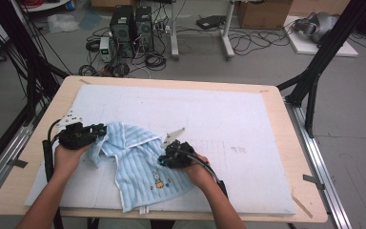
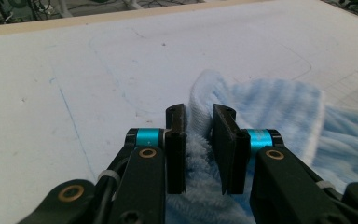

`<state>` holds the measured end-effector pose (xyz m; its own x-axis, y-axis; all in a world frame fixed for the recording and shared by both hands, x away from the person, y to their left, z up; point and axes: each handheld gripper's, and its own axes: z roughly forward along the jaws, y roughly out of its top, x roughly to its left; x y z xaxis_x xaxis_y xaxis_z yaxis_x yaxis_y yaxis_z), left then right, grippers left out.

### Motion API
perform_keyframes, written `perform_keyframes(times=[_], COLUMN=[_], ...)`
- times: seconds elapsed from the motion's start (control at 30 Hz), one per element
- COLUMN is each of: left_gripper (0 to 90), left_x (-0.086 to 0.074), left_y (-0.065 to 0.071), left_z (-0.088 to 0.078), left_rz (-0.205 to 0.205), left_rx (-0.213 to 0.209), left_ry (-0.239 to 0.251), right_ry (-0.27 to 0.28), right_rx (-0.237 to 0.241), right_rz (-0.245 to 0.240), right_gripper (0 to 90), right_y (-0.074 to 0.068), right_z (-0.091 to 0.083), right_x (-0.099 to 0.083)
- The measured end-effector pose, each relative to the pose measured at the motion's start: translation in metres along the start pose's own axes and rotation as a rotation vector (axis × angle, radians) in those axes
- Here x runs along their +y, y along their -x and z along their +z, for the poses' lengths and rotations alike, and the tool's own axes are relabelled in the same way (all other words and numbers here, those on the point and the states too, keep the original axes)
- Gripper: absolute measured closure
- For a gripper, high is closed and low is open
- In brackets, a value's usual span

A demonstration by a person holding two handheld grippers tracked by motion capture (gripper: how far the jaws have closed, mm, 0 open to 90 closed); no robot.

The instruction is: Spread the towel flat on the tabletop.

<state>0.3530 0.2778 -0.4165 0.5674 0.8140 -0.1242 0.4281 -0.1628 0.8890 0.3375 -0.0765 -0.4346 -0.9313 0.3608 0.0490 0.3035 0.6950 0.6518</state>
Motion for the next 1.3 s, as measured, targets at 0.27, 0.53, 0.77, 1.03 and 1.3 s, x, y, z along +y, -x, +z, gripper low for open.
perform_keyframes(times=[0.27,0.53,0.77,1.03,1.3], left_gripper=[73.1,59.6,59.2,59.4,59.4], left_x=[-0.001,0.0,0.001,-0.001,-0.001], left_y=[0.016,0.008,-0.004,-0.017,-0.02], left_z=[0.013,0.007,-0.003,-0.014,-0.018], left_rz=[0.068,0.029,-0.003,-0.041,-0.053], left_rx=[-0.029,0.017,0.05,0.086,0.09], left_ry=[-0.032,0.025,0.054,0.082,0.084], right_ry=[0.06,0.243,0.228,0.104,0.107], right_rx=[0.045,-0.048,0.021,-0.005,-0.137], right_rz=[0.027,0.111,0.126,0.101,0.041], right_gripper=[68.9,46.0,44.6,51.9,77.8], right_y=[-0.014,0.01,0.02,0.017,0.023], right_z=[-0.027,-0.01,0.03,0.08,0.064], right_x=[-0.027,0.025,0.063,0.098,0.1])
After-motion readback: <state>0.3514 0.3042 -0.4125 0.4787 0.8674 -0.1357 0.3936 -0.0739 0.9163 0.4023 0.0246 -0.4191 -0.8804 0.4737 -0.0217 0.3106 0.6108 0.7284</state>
